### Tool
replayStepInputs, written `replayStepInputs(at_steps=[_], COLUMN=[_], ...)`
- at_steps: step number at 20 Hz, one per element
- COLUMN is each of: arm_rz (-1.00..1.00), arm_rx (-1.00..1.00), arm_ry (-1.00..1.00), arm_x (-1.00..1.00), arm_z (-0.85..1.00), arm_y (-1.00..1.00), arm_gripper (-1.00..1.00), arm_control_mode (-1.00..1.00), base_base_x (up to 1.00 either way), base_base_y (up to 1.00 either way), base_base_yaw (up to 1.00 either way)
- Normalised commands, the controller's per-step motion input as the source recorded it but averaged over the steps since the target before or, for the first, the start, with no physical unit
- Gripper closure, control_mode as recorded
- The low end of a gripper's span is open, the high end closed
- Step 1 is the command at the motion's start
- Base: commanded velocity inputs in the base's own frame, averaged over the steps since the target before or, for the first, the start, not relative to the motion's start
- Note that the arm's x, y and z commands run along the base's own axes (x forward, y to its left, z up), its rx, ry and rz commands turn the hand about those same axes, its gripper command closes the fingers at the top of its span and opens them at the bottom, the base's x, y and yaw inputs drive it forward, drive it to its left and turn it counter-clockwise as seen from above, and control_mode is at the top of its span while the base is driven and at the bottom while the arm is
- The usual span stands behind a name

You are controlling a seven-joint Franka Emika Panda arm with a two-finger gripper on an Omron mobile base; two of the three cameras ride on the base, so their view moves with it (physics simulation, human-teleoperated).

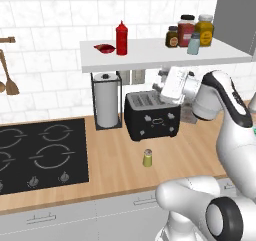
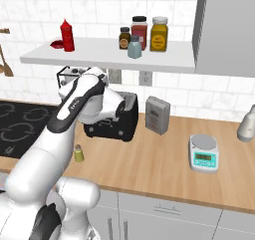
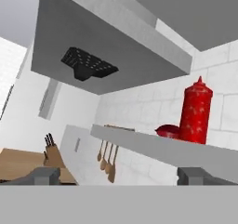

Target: Put the shaker and condiment bottle from the counter next to their counterparts in the cabinet.

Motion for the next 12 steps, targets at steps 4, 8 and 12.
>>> replayStepInputs(at_steps=[4,8,12], arm_rz=[0.1,0.17,0.18], arm_rx=[-0.06,-0.06,-0.12], arm_ry=[0.0,0.0,0.0], arm_x=[-0.27,-0.15,-0.03], arm_z=[-0.78,-0.78,-0.65], arm_y=[-0.02,0.0,0.0], arm_gripper=[-1.0,-1.0,-1.0], arm_control_mode=[-1.0,-1.0,-1.0], base_base_x=[0.0,0.0,0.0], base_base_y=[0.0,0.0,0.0], base_base_yaw=[0.0,0.0,0.0])
